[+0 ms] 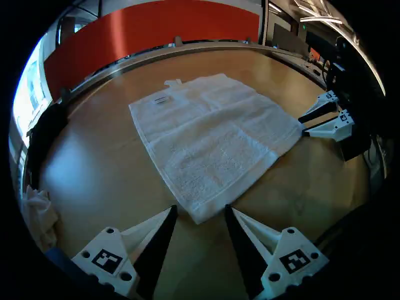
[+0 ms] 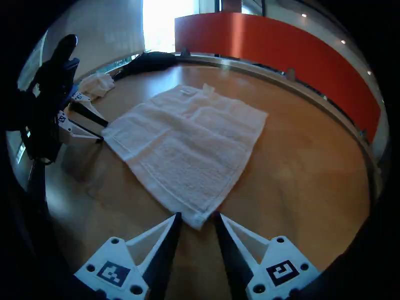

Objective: Fold towel

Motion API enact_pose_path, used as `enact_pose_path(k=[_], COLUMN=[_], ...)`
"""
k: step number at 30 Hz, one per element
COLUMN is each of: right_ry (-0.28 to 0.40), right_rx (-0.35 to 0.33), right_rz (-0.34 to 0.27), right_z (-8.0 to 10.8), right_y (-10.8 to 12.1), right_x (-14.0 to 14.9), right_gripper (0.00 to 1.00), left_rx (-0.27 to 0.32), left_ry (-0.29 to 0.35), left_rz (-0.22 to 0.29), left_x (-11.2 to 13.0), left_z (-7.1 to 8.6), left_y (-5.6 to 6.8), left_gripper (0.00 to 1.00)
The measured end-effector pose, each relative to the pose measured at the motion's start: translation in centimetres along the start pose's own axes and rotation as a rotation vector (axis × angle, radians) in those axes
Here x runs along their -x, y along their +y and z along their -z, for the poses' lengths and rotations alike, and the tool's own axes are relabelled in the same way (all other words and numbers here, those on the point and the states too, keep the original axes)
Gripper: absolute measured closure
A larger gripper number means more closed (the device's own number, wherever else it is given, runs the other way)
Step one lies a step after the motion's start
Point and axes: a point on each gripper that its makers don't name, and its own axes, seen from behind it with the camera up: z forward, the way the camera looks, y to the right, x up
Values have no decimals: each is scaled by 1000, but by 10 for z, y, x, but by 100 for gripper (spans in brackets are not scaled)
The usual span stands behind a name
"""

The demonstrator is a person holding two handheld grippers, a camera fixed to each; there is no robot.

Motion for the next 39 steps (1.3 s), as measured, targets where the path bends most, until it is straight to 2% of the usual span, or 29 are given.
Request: enact_pose_path(k=[4,9,15,17,19,22,26,33,39], right_ry=[1,0,-2,-3,-3,-3,2,-10,-33], right_rx=[3,6,8,8,6,8,16,14,-13], right_rz=[-6,-10,-19,-19,-16,-10,-8,-38,-107], right_z=[1,1,0,0,0,1,3,5,6], right_y=[1,0,-1,-1,-3,-4,-4,-7,-10], right_x=[0,0,-1,-1,-1,-2,-5,-5,-5], right_gripper=[63,67,73,75,76,79,89,90,90], left_rx=[1,2,1,1,-9,-20,-20,-12,-14], left_ry=[-6,-9,-12,-15,-14,-11,-10,-14,-15], left_rz=[0,0,-2,-1,4,12,16,39,33], left_x=[0,0,0,0,0,0,-1,-1,-1], left_z=[0,0,2,1,1,1,1,2,1], left_y=[1,1,1,1,0,-1,0,-1,-1], left_gripper=[35,45,49,58,77,80,84,86,87])
